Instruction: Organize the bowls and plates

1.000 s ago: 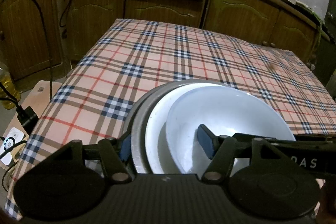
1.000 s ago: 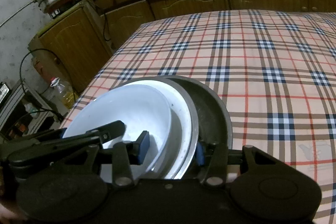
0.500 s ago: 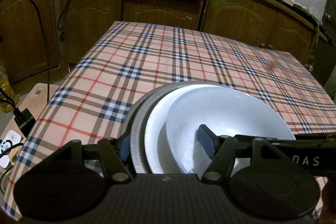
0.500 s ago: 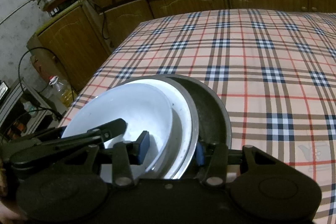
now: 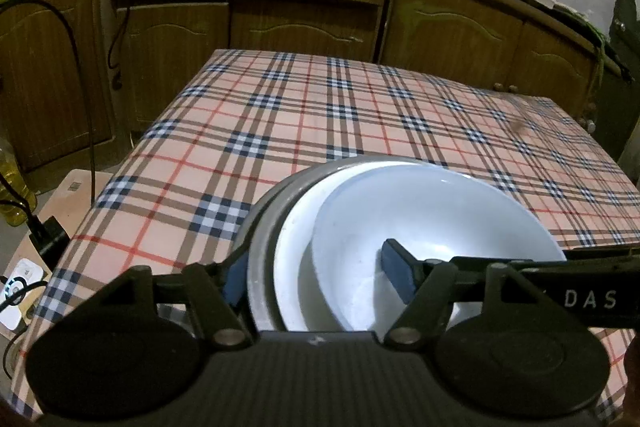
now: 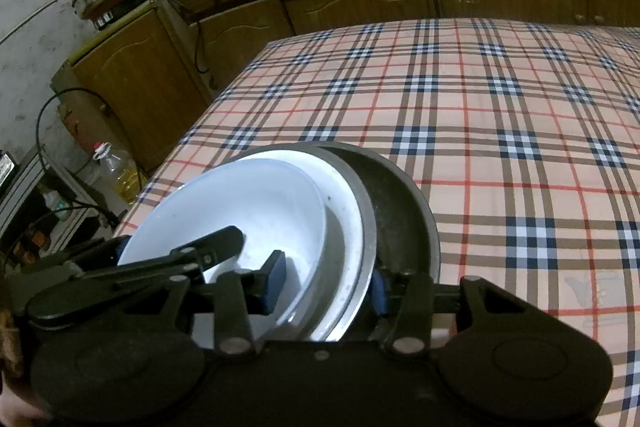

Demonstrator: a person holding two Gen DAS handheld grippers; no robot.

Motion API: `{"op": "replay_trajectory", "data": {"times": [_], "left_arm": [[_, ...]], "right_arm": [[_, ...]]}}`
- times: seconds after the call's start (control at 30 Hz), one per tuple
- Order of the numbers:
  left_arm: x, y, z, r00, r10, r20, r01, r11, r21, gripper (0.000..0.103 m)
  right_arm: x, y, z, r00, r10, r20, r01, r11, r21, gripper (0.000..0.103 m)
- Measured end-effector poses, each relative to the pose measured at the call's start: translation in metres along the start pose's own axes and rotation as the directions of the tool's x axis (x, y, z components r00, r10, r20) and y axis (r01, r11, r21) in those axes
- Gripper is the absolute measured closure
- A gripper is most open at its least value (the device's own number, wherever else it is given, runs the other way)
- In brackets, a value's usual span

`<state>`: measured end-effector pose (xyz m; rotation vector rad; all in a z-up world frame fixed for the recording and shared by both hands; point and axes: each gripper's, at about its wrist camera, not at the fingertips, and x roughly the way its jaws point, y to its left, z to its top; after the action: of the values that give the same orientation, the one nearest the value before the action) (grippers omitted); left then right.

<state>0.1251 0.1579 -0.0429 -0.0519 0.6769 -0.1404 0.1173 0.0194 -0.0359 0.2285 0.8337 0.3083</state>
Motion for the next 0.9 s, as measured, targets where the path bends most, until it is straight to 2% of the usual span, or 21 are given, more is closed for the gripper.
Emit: {"op": "replay_trajectory", "data": {"times": [0.23,0.27,0.3,0.47,0.9], "left_arm": [[-0.0035,0.0008,0.0005,1.0,0.002,0.02,-0.003,1.0,0.005,0.03],[-0.0049,0.0004,0.0007,0.999,0.018,0.029,-0.018,1.0,0.009,0.022],[-0.0064,0.0,0.0009,0.998,0.049,0.041,-0.05,0.999,0.014,0.019],[-0.0087,0.007,0.0026,0.998,0.045,0.044,-0.044,0.999,-0.024,0.019],[-0.0079,0.0007,-0.0007,0.998,0.047,0.041,-0.048,0.998,0.026,0.019]], "right_arm": [[-0.0013,0.0019,0.0006,1.0,-0.009,0.005,0.009,1.0,-0.013,0.051],[-0.0013,0.0019,0.0007,1.0,-0.013,0.004,0.013,1.0,-0.013,0.051],[-0.0015,0.0017,0.0003,1.0,-0.021,0.006,0.021,1.0,-0.014,0.051],[-0.0012,-0.0004,-0.0006,0.999,-0.039,0.006,0.039,0.999,-0.02,0.052],[-0.0063,0.0088,-0.0001,0.995,-0.1,0.017,0.102,0.991,-0.093,0.053]]}}
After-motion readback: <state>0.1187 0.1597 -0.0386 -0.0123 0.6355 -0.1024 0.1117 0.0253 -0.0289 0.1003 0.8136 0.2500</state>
